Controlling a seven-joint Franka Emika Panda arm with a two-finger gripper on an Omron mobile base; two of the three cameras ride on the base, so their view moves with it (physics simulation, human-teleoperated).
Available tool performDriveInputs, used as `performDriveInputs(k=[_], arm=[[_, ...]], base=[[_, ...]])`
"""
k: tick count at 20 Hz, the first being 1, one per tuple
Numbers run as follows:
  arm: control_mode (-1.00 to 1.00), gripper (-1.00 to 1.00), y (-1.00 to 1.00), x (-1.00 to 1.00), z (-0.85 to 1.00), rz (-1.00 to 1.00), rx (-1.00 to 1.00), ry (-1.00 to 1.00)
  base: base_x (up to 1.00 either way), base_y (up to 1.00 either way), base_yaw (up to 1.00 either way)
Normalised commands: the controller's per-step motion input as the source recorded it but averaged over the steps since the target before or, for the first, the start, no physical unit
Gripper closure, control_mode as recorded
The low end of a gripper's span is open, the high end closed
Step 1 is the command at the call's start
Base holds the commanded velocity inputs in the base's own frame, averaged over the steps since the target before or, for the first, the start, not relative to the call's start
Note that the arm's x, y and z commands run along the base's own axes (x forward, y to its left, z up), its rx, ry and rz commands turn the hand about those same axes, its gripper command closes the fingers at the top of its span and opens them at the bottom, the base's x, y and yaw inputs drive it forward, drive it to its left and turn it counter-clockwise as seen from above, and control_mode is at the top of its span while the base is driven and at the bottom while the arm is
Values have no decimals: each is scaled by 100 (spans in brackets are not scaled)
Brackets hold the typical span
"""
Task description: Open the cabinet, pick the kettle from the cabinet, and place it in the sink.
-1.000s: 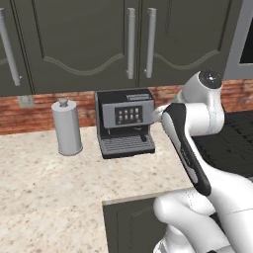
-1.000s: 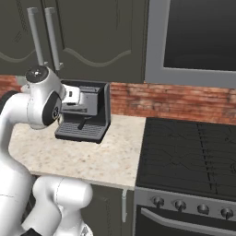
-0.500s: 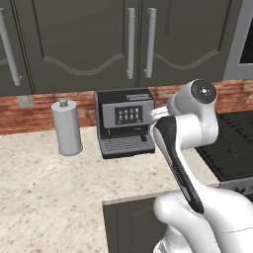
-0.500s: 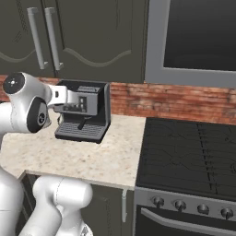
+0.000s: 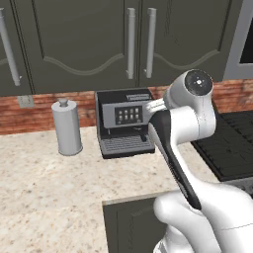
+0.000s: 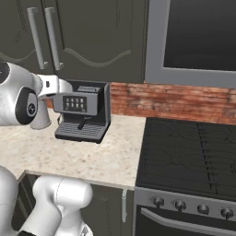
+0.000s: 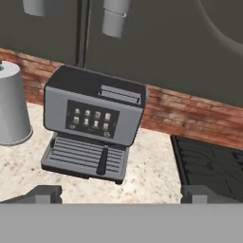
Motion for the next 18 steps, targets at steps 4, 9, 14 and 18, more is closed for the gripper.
performDriveInputs(k=[4, 9, 14, 18], arm=[[-100, -100, 8, 0, 33, 0, -1, 0], [-100, -100, 10, 0, 30, 0, 0, 0], [-100, -100, 6, 0, 25, 0, 0, -1], [-100, -100, 1, 3, 20, -2, 0, 0]], base=[[0, 0, 0], [0, 0, 0], [0, 0, 0], [0, 0, 0]])
